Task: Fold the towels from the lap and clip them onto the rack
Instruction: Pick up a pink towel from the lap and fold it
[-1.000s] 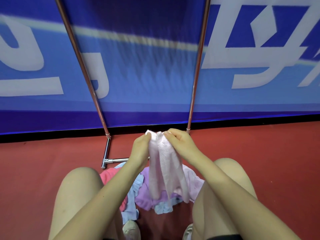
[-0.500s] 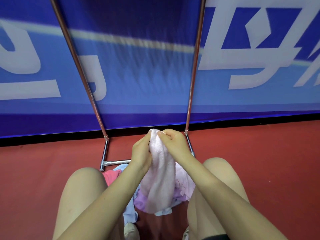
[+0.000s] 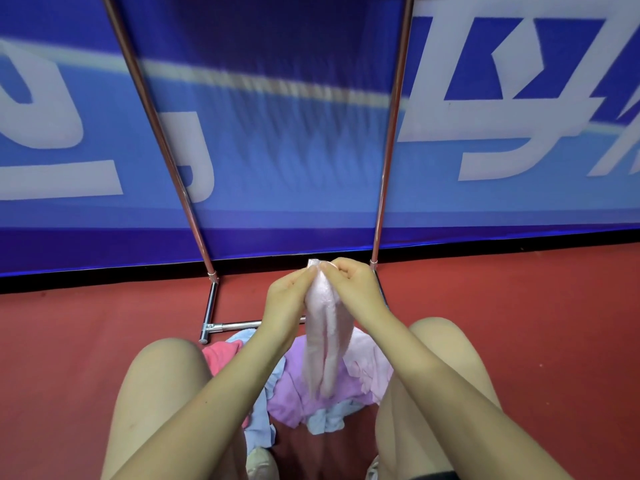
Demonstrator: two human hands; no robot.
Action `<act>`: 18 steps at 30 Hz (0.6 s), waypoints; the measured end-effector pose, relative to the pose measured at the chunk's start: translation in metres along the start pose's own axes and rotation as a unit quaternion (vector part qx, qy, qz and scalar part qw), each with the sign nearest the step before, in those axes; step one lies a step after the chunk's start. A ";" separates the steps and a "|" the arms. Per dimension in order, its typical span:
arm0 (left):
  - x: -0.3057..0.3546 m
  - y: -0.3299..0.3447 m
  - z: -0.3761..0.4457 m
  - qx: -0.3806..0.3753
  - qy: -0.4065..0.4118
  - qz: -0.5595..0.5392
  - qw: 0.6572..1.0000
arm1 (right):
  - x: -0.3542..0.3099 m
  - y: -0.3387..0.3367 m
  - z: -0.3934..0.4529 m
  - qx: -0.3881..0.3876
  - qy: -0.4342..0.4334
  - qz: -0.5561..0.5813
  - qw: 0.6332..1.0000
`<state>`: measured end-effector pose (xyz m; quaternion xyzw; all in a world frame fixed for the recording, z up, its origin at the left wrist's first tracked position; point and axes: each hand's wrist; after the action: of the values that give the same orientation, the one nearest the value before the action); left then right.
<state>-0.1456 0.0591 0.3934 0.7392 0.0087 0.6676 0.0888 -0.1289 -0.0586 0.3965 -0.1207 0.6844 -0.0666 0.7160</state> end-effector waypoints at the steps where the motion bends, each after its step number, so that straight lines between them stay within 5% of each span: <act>1: 0.000 0.000 0.001 0.010 0.000 0.005 1.000 | 0.000 -0.002 0.000 -0.018 -0.003 0.004 1.000; 12: 0.013 -0.017 0.006 0.045 0.069 0.055 0.995 | 0.009 -0.013 -0.010 -0.223 -0.010 0.016 0.975; 18: 0.019 -0.036 0.007 0.099 0.074 0.026 0.992 | 0.032 -0.014 -0.023 -0.305 0.055 -0.104 0.945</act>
<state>-0.1326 0.0965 0.4062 0.6931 0.0625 0.7181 -0.0029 -0.1496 -0.0819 0.3683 -0.4001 0.6940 0.0645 0.5951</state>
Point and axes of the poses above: each hand's wrist, its own z-axis towards the middle knuckle, its own y-axis out of the palm, x = y × z, and after that the axes turned 8 degrees about -x, right-handed
